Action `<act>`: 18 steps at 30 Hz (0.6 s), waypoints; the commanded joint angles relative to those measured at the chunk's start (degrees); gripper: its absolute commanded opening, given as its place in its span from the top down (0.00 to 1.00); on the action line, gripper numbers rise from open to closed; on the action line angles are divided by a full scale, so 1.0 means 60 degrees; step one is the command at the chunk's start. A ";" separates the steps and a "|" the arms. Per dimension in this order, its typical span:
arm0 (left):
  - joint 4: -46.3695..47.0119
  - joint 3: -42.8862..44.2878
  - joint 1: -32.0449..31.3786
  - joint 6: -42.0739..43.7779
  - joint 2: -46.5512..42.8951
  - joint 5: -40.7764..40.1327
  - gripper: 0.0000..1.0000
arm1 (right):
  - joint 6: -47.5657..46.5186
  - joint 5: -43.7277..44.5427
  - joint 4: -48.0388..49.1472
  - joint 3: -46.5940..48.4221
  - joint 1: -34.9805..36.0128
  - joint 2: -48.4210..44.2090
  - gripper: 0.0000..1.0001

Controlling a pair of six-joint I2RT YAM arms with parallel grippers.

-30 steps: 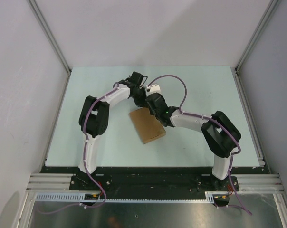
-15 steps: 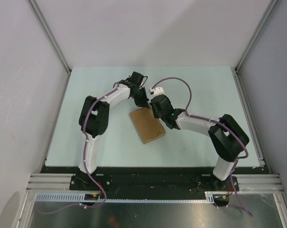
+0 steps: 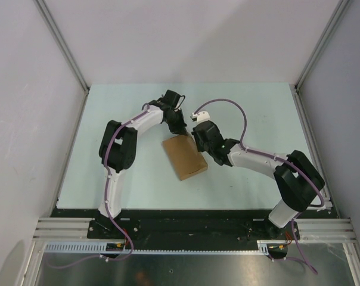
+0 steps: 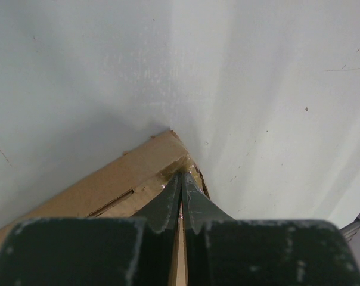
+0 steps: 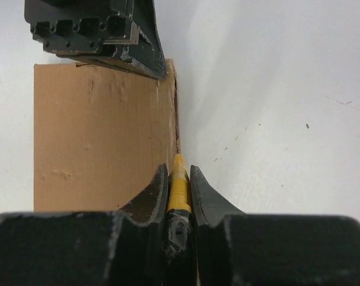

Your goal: Unpack the express box

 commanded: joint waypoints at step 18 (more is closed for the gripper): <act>-0.0549 -0.0401 0.0004 0.0142 0.0516 -0.0884 0.95 | 0.0716 -0.0158 -0.0904 -0.0949 0.0320 -0.0714 1.00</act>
